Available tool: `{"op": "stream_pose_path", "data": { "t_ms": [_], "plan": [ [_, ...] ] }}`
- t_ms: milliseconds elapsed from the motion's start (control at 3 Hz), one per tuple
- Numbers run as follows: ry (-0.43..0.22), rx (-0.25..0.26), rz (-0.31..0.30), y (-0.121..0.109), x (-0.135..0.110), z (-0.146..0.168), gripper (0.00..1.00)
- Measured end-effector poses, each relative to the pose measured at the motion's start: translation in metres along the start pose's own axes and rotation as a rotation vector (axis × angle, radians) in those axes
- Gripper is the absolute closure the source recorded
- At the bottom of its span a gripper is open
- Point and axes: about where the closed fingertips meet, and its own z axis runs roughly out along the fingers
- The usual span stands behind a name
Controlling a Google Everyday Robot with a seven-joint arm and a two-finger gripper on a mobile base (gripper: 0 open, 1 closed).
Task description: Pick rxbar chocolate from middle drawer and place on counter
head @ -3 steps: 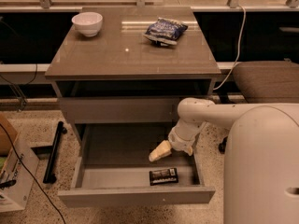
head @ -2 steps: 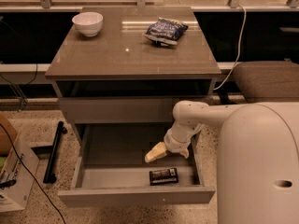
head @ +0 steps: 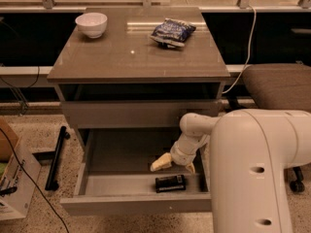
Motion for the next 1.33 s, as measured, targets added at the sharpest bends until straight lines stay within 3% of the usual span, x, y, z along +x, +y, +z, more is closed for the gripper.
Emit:
{"op": "stream_pose_path", "data": {
  "t_ms": [667,1333],
  "plan": [
    [0.061,-0.036,0.129,-0.016,0.003,0.039,0.00],
    [0.084,-0.066,0.162,-0.012,0.007,0.052,0.00]
  ]
}}
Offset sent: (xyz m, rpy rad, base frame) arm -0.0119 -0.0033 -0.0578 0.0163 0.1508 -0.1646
